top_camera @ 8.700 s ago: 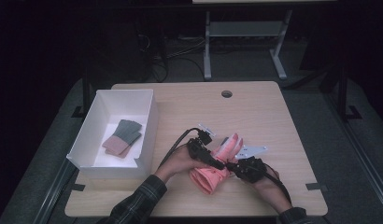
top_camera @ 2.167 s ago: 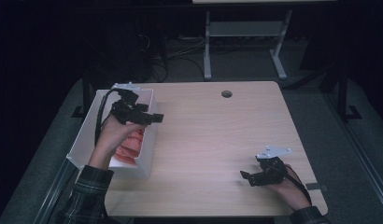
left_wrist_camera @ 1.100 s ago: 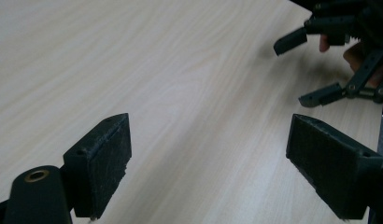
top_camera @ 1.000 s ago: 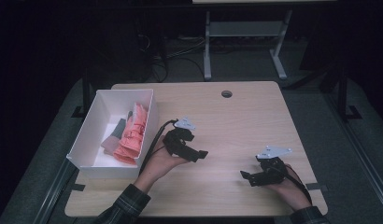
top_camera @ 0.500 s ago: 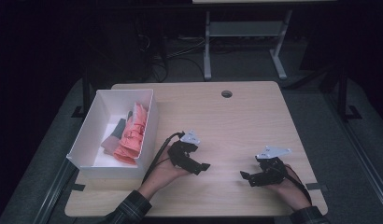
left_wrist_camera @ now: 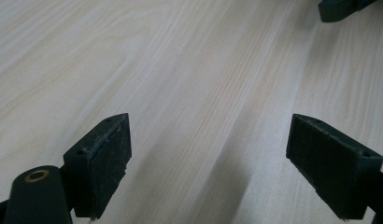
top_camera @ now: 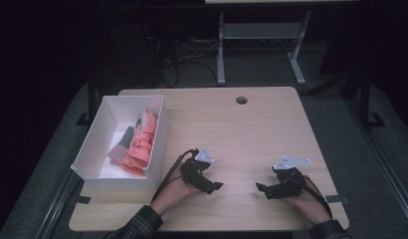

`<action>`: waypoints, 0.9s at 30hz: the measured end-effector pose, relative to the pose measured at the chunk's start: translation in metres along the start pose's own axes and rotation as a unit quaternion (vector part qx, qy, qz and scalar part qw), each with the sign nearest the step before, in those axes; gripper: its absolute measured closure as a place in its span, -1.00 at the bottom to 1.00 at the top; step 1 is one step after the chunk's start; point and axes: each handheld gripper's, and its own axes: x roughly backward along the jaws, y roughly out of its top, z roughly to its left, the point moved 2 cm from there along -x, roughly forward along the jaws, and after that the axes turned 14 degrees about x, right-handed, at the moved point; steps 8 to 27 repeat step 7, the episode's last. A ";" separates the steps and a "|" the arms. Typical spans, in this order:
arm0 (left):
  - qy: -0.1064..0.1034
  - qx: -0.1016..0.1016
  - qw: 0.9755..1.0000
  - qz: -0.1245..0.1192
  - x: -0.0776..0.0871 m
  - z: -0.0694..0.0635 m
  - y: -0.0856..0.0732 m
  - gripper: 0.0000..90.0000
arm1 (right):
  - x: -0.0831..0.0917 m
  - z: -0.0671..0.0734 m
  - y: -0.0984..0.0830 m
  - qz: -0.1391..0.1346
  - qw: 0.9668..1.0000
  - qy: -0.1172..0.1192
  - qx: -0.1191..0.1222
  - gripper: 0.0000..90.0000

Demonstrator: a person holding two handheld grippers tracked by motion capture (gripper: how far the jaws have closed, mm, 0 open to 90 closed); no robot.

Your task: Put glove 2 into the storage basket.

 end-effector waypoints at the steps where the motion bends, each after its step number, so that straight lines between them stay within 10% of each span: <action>1: 0.000 0.005 1.000 -0.003 -0.001 -0.001 -0.001 -0.70 | 0.000 0.000 0.000 0.001 1.000 0.001 -0.003 -0.73; 27: 0.002 -0.001 1.000 0.001 0.000 0.001 -0.003 -0.70 | 0.000 0.001 0.000 0.002 1.000 0.001 -0.001 -0.73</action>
